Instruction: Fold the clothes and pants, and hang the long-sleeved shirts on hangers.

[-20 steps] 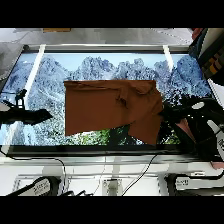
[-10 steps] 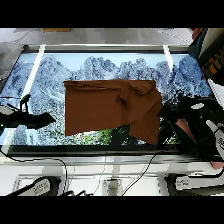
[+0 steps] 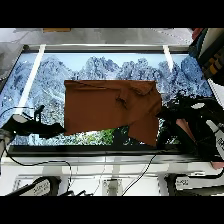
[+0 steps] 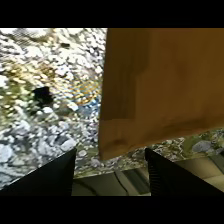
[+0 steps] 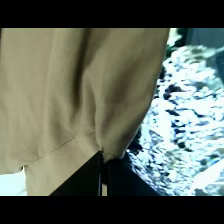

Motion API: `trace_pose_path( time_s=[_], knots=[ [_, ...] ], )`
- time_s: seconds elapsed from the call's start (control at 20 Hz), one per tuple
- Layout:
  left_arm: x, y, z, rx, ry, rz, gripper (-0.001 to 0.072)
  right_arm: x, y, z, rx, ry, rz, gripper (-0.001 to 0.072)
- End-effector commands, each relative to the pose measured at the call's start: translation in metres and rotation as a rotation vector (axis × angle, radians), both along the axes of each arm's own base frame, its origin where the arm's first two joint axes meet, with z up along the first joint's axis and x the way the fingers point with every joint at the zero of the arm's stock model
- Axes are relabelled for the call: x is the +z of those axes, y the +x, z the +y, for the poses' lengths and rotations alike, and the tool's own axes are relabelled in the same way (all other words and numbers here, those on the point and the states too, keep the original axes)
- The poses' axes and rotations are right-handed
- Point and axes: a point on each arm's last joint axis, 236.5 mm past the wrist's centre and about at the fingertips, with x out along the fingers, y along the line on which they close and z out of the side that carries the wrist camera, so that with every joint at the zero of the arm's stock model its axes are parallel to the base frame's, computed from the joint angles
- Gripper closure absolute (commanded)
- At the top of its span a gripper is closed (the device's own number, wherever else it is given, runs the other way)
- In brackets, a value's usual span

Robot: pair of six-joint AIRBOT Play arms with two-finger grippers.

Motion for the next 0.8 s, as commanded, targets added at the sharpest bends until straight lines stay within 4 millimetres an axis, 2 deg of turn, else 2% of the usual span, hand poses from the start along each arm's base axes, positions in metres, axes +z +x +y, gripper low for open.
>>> trace_pose_path(
  time_s=[0.0, 0.1, 0.15, 0.25, 0.3, 0.4, 0.5, 0.55, 0.65, 0.75],
  knots=[
    [-0.018, 0.001, -0.018, -0.047, 0.034, -0.017, 0.0206, 0.003, -0.004, 0.005, 0.019, 0.020, 0.011, 0.0697],
    [-0.029, 0.009, -0.019, -0.041, 0.058, -0.033, 0.0227, 0.005, -0.009, 0.010, 0.034, 0.042, 0.024, 0.0697],
    [-0.032, 0.014, -0.017, -0.020, 0.070, -0.041, 0.0329, 0.006, -0.012, 0.013, 0.045, 0.053, 0.033, 0.0697],
    [-0.031, 0.027, -0.010, 0.014, 0.089, -0.084, 0.0611, 0.013, -0.015, 0.016, 0.081, 0.057, 0.017, 0.0698],
    [-0.027, 0.034, -0.009, 0.027, 0.086, -0.103, 0.0690, 0.019, -0.014, 0.016, 0.081, 0.051, 0.000, 0.0697],
    [-0.007, 0.053, -0.005, 0.030, 0.093, -0.164, 0.0690, 0.040, -0.009, 0.013, 0.081, 0.024, -0.063, 0.0698],
    [0.036, 0.081, 0.001, 0.031, 0.111, -0.286, 0.0690, 0.075, -0.002, 0.011, 0.090, -0.009, -0.154, 0.0698],
    [0.066, 0.096, 0.006, 0.039, 0.124, -0.366, 0.0690, 0.100, 0.002, 0.011, 0.097, -0.029, -0.217, 0.0698],
    [0.152, 0.122, 0.022, 0.069, 0.170, -0.582, 0.0690, 0.160, 0.006, 0.012, 0.110, -0.081, -0.366, 0.0698],
    [0.252, 0.129, 0.037, 0.111, 0.230, -0.819, 0.0689, 0.230, -0.001, 0.017, 0.128, -0.134, -0.529, 0.0698]
  ],
)
